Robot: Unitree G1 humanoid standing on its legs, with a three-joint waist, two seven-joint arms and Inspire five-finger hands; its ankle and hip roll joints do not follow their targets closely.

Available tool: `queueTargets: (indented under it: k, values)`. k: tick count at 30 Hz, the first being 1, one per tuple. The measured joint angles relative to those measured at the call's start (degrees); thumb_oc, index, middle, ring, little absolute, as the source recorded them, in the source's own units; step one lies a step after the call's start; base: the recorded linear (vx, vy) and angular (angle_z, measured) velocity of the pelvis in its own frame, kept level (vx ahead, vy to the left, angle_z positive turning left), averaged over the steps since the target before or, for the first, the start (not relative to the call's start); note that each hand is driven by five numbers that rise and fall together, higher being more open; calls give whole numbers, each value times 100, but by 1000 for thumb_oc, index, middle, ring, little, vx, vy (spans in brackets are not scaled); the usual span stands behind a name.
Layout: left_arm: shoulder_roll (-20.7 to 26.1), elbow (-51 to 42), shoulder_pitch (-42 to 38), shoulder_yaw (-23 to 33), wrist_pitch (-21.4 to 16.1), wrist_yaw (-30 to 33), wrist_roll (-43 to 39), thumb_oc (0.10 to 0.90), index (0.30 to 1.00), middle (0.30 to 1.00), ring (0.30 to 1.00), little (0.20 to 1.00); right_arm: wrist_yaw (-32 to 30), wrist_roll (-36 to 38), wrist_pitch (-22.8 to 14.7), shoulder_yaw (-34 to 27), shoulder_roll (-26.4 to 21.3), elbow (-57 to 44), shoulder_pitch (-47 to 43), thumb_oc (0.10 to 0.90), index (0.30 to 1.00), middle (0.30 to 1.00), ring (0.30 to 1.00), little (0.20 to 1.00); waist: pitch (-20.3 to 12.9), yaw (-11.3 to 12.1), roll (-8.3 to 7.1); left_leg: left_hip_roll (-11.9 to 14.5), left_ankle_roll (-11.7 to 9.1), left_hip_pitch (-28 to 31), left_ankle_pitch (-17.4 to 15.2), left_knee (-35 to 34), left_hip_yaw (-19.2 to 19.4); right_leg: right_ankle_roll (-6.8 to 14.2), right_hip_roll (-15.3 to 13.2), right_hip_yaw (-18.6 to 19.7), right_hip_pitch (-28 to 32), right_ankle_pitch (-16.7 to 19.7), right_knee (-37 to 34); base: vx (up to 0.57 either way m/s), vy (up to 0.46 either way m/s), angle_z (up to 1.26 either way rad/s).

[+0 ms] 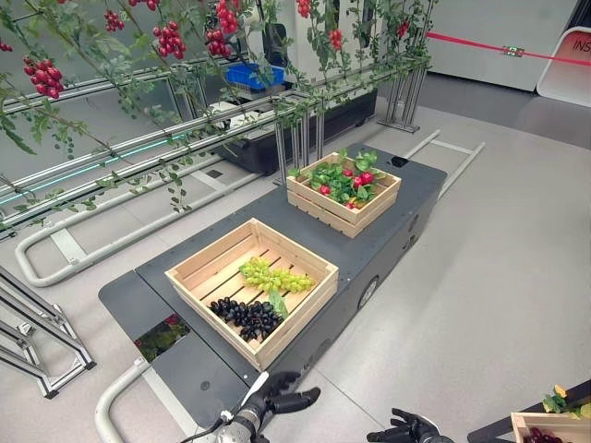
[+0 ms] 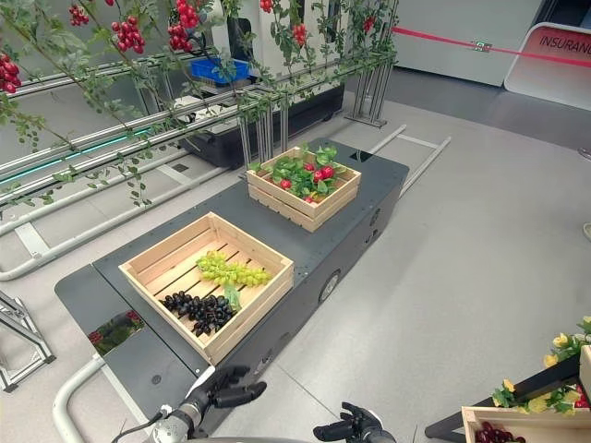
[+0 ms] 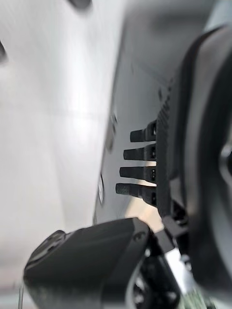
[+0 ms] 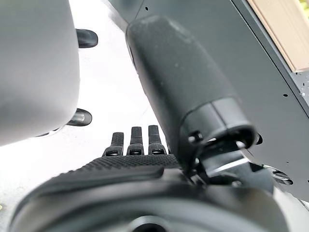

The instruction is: Pick up the fruits from the basket on one side to the basket on the other side

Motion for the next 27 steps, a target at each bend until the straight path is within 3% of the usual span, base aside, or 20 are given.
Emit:
queueTargets:
  k: [3, 6, 11, 15, 18, 19, 22, 23, 24, 26, 27]
  values:
    - [244, -1071, 0, 18, -276, 13, -266, 800, 900, 900, 900, 900, 0, 3, 47, -4, -50, -64, 0, 800, 900, 900, 900, 900, 90, 75, 45, -7, 1, -8, 1, -1, -8, 1, -9, -9, -5, 1, -2, -7, 44, 1]
    - [438, -2231, 1, 161, -339, -49, -1039, 800, 900, 900, 900, 900, 1, 1, 97, -8, -132, -169, 25, 800, 900, 900, 900, 900, 206, 140, 107, -11, 1, -22, 2, -1, -43, 4, -13, -43, -2, 2, -2, 26, 74, 6]
    - [489, -3273, -230, 1026, -299, 463, -1260, 800, 900, 900, 900, 900, 2, 32, 106, -9, -213, -294, 48, 800, 900, 900, 900, 900, 303, 154, 195, -29, 1, -54, 3, -1, -283, 10, -22, -196, 51, 4, 22, 75, 97, 11]
    - [931, -3374, -602, 1399, 188, 1551, 81, 800, 900, 900, 900, 900, 21, 167, 44, -24, -246, -336, 66, 800, 900, 900, 900, 900, 385, 149, 237, -58, 2, -21, 2, -2, -360, 11, -52, -216, 92, 1, 20, 151, 204, 3]
    - [1335, -3478, -644, 1385, 702, 1884, 1066, 800, 900, 900, 900, 900, 52, 300, -49, -37, -290, -401, 135, 800, 900, 900, 900, 900, 439, 153, 249, -89, 21, -9, 2, -5, -361, 14, -76, -205, 94, -2, 25, 63, 227, -3]
    - [1497, -3447, -752, 1262, 981, 1966, 1369, 800, 900, 900, 900, 900, 66, 314, -116, -2, -321, -426, 167, 800, 900, 900, 900, 900, 523, 145, 258, -162, 99, -23, -53, -2, -340, 66, -127, -238, -5, -39, 239, -41, 277, -1]
    - [1804, -3297, -1191, 773, 1396, 2115, 1763, 800, 900, 900, 900, 900, 142, 462, -256, 22, -617, -745, 28, 800, 900, 900, 900, 900, 907, 120, 518, -291, 386, -218, 36, 0, -499, 58, -364, -223, -1270, -364, 2459, -55, 86, -13]
    - [1902, -3275, -1328, 679, 1401, 2131, 1790, 800, 900, 900, 900, 900, 179, 456, -312, 37, -673, -994, 23, 800, 900, 900, 900, 900, 1061, 45, 410, -363, 463, -217, 83, 19, -589, 63, -519, -43, -1766, -455, 3220, -29, -110, 3]
    - [1932, -3270, -1391, 662, 1400, 2146, 1817, 800, 900, 900, 900, 900, 186, 455, -344, 59, -659, -1074, 27, 800, 900, 900, 900, 900, 1123, -6, 324, -410, 493, -249, 107, 48, -666, 11, -558, 63, -1902, -502, 3400, -58, -169, 37]
    - [2094, -3007, -1850, 409, 1311, 2318, 1829, 800, 900, 900, 900, 900, 240, 451, -544, 263, -587, -1215, -8, 800, 900, 900, 900, 900, 1307, -57, 94, -471, 492, -556, 123, 154, -828, -9, -518, 423, -2117, -511, 2969, -27, -182, 58]
    - [2220, -2699, -2317, 252, 1249, 2386, 1829, 800, 900, 900, 900, 900, 338, 448, -603, 281, -472, -1220, -142, 800, 900, 900, 900, 900, 1414, -90, -76, -459, 507, -825, 194, 168, -809, 4, -517, 597, -2244, -461, 2161, -3, -290, 68]
